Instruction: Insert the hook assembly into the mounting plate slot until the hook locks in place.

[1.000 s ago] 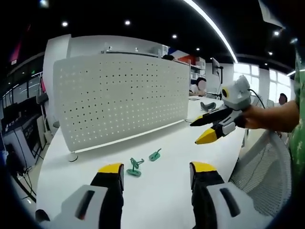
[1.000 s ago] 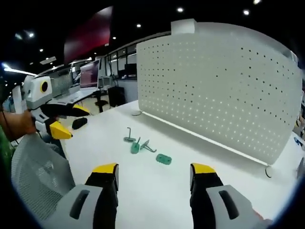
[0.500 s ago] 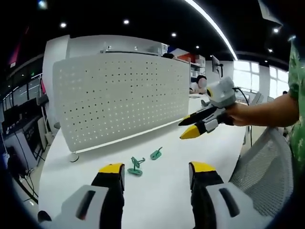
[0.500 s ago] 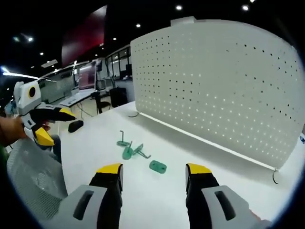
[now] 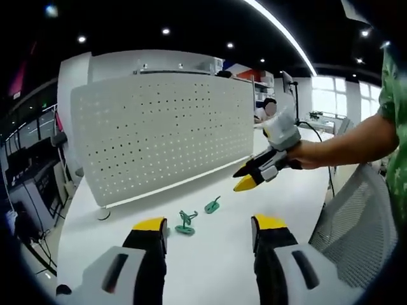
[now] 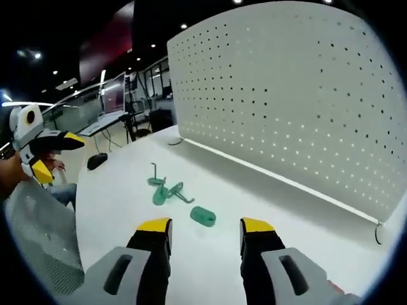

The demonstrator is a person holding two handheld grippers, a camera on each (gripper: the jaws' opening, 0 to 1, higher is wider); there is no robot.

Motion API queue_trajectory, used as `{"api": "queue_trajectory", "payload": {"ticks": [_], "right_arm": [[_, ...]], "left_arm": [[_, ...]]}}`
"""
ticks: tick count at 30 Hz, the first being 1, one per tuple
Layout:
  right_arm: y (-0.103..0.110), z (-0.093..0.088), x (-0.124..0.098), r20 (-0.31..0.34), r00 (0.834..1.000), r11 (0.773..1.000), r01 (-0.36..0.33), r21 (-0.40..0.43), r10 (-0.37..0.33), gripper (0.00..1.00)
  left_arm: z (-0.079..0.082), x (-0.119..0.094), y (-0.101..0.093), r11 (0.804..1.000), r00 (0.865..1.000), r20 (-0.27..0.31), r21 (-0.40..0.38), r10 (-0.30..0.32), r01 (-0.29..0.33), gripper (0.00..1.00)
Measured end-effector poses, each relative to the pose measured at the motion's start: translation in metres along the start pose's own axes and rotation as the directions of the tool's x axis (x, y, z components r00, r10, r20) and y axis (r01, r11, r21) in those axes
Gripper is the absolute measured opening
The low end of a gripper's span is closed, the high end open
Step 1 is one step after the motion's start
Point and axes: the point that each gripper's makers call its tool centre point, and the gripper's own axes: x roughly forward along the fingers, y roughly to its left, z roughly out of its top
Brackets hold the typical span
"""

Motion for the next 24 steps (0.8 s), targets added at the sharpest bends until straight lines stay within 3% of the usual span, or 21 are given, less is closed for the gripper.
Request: {"api": "queue_trajectory", "payload": {"ticks": [14, 24], "right_arm": [[-0.014, -0.019, 0.035, -0.05, 0.997, 0.998, -0.059, 0.015, 0.06, 0.36], [-0.013, -0.029, 0.055, -0.06, 0.994, 0.995, -0.088, 0.042, 0.09, 0.31]], "left_arm": [[0.0, 0.001, -0.001, 1.0, 1.0, -0.003, 0.018, -0.011, 0.011, 0.51], [-0.004, 0.002, 0.002, 1.0, 1.0, -0.019, 0.008, -0.01, 0.01, 0.5]]}}
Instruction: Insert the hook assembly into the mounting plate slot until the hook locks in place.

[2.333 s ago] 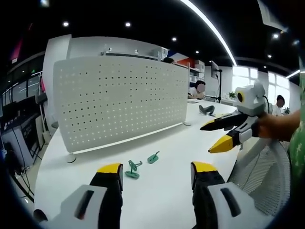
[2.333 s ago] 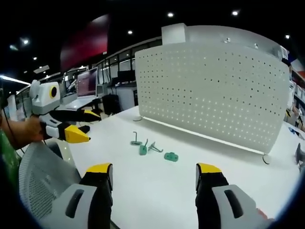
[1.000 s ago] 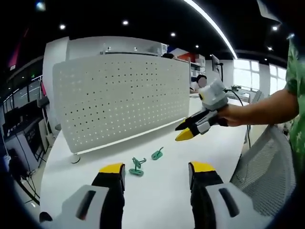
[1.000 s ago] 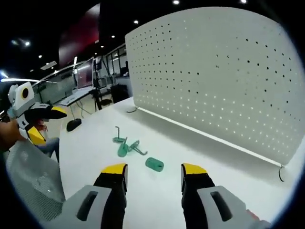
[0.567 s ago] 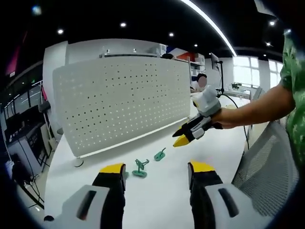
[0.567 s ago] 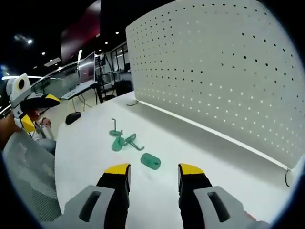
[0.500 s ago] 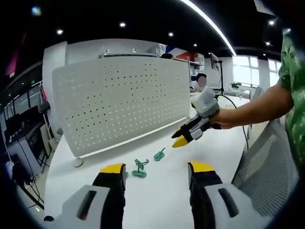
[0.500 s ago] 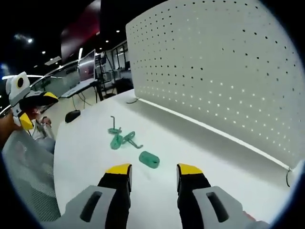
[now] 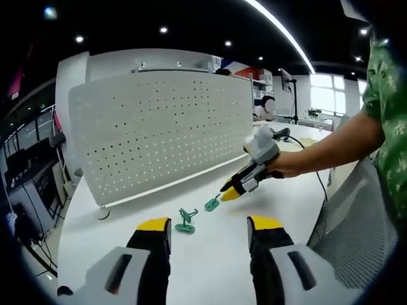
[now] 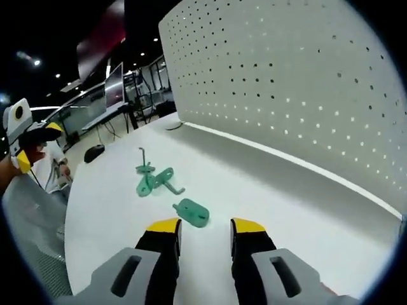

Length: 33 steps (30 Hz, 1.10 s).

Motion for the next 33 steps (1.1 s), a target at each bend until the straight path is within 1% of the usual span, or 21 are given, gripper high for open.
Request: {"api": "queue_trajectory", "payload": {"ticks": [6, 13, 18, 25, 33], "right_arm": [[0.002, 0.002, 0.006, 0.004, 1.0, 1.0, -0.009, -0.016, 0.009, 0.29], [0.002, -0.003, 0.01, -0.009, 1.0, 0.999, -0.01, -0.039, 0.009, 0.26], [0.004, -0.004, 0.014, -0.007, 1.0, 0.999, -0.022, -0.024, 0.021, 0.25], [0.006, -0.005, 0.018, 0.005, 1.0, 0.999, -0.029, -0.045, 0.03, 0.21], [0.009, -0.005, 0.018, 0.001, 0.999, 0.996, -0.035, -0.079, 0.035, 0.16]], "left_arm": [[0.0, 0.0, -0.001, 1.0, 1.0, 0.001, 0.004, -0.006, 0.006, 0.5], [0.0, 0.0, 0.0, 1.0, 1.0, 0.002, 0.005, -0.003, 0.003, 0.49], [0.001, 0.0, 0.0, 1.0, 1.0, 0.004, 0.003, -0.002, 0.002, 0.49], [0.001, -0.001, 0.002, 1.0, 1.0, 0.007, 0.004, 0.007, -0.007, 0.49], [0.0, -0.001, 0.002, 1.0, 1.0, -0.001, 0.007, 0.011, -0.011, 0.48]]}}
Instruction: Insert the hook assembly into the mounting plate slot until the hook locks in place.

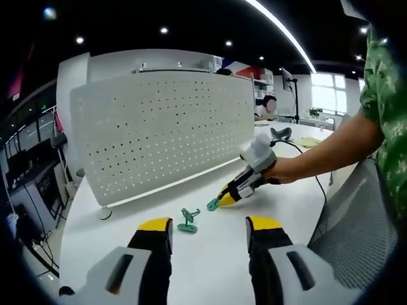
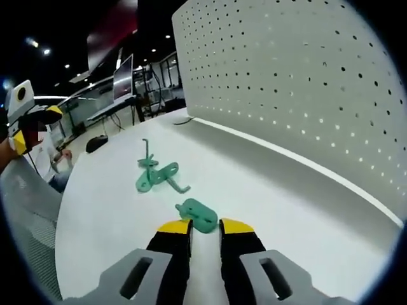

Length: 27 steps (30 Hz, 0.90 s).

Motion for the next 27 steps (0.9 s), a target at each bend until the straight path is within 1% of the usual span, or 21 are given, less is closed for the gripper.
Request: {"api": "queue_trajectory", "payload": {"ticks": [10, 15, 16, 17, 19, 23, 27], "right_arm": [[0.0, -0.001, -0.004, -0.001, 1.0, 1.0, -0.002, -0.008, 0.002, 0.11], [0.003, 0.006, -0.007, 0.032, 0.999, 1.0, -0.016, 0.016, 0.015, 0.11], [0.004, 0.006, -0.006, 0.03, 0.999, 1.0, -0.017, 0.013, 0.017, 0.11], [0.002, 0.004, -0.005, 0.014, 1.0, 1.0, -0.005, 0.002, 0.005, 0.11], [0.0, 0.003, -0.005, 0.013, 1.0, 1.0, -0.003, 0.001, 0.003, 0.11], [0.0, 0.0, -0.006, 0.009, 1.0, 1.0, -0.008, 0.021, 0.008, 0.11], [0.002, -0.001, -0.006, 0.003, 1.0, 1.0, -0.018, 0.02, 0.018, 0.11]], "left_arm": [[-0.003, 0.001, -0.001, 1.0, 1.0, -0.016, 0.01, 0.001, -0.001, 0.47], [-0.003, 0.001, -0.001, 1.0, 1.0, -0.02, 0.013, 0.003, -0.003, 0.47], [-0.003, 0.001, -0.001, 1.0, 1.0, -0.021, 0.013, 0.004, -0.004, 0.47], [-0.003, 0.001, -0.001, 1.0, 1.0, -0.021, 0.014, 0.003, -0.003, 0.47], [-0.003, 0.001, -0.001, 1.0, 1.0, -0.02, 0.018, 0.002, -0.002, 0.46], [-0.001, 0.0, 0.0, 1.0, 1.0, -0.013, 0.011, 0.002, -0.002, 0.46], [0.01, 0.001, 0.003, 1.0, 1.0, 0.009, 0.014, 0.007, -0.007, 0.46]]}}
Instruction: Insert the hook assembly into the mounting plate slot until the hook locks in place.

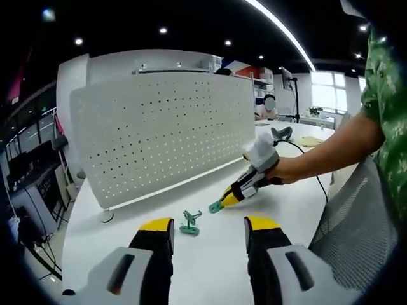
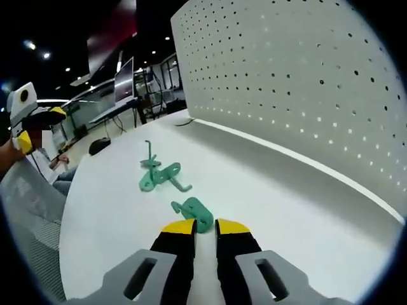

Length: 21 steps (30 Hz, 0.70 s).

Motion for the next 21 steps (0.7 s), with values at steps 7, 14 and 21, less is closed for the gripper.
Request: {"api": "queue_trajectory", "payload": {"ticks": [7, 14, 21], "right_arm": [[0.002, -0.002, 0.003, 0.002, 1.0, 1.0, 0.002, 0.005, -0.002, 0.11], [0.001, -0.001, 0.005, 0.009, 1.0, 1.0, 0.004, 0.002, -0.004, 0.11], [0.003, 0.0, 0.006, -0.003, 1.0, 1.0, 0.006, -0.026, -0.006, 0.1]], "left_arm": [[0.026, 0.019, 0.008, 1.0, 0.998, 0.056, 0.026, 0.006, -0.008, 0.46], [0.04, 0.035, 0.02, 0.999, 0.992, 0.126, -0.026, 0.03, -0.027, 0.46], [0.031, 0.043, 0.017, 0.999, 0.993, 0.116, -0.037, 0.015, -0.01, 0.45]]}}
